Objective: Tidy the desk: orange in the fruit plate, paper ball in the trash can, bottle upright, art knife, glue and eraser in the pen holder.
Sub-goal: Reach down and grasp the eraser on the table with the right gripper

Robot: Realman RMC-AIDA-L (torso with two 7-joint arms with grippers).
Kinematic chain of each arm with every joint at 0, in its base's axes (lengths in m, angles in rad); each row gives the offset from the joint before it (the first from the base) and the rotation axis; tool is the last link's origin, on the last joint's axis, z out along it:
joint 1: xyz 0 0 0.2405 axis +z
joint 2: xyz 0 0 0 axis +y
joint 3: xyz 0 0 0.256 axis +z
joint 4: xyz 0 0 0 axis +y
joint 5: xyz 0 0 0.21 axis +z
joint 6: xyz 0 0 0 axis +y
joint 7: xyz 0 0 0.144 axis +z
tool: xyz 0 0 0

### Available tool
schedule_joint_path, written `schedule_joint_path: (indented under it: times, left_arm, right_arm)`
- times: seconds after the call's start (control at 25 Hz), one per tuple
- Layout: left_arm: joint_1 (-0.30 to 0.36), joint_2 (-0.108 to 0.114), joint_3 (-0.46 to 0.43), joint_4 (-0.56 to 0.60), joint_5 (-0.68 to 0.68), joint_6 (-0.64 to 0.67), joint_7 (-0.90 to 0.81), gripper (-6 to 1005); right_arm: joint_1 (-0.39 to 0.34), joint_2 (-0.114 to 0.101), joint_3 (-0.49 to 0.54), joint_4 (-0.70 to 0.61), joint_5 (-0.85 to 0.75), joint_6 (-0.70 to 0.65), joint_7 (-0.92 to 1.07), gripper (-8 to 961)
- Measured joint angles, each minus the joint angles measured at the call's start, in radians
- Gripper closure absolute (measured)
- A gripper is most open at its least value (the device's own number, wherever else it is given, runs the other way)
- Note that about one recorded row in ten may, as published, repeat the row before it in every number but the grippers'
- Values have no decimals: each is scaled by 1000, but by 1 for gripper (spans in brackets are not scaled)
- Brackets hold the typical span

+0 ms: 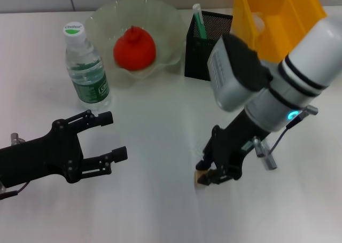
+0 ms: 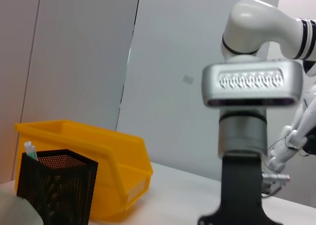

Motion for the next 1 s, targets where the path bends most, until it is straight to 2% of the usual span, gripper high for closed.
schedule_joint_path:
  times: [0.12, 0.32, 0.44, 0.6, 0.76, 0.8, 0.84, 1.0]
  left_arm:
    - [0, -2, 0, 1, 0, 3, 0, 153]
    - [1, -6, 0, 2, 0, 5, 3, 153]
    - [1, -7, 0, 2, 0, 7, 3, 153]
    - [1, -8, 0, 2, 0, 13, 1, 153]
    - [3, -8, 0, 2, 0, 16, 1, 153]
    - [3, -8, 0, 2, 0, 16, 1, 153]
    - [4, -8, 0, 2, 0, 16, 1, 154]
    - [7, -6, 0, 2, 0, 16, 0, 154]
  right_arm:
    - [1, -5, 84, -28, -7, -36, 28, 734]
    - [36, -24, 302, -96, -98, -69, 181, 749]
    - [41, -33, 359, -142, -111, -76, 227, 802]
    - [44, -36, 369, -154, -111, -95, 239, 873]
    - [49, -22, 327, -124, -112, -128, 217, 818]
    - [51, -11, 279, -110, -112, -140, 202, 804]
    - [51, -11, 279, -110, -112, -140, 202, 791]
    - [53, 1, 151, -89, -103, -137, 189, 723]
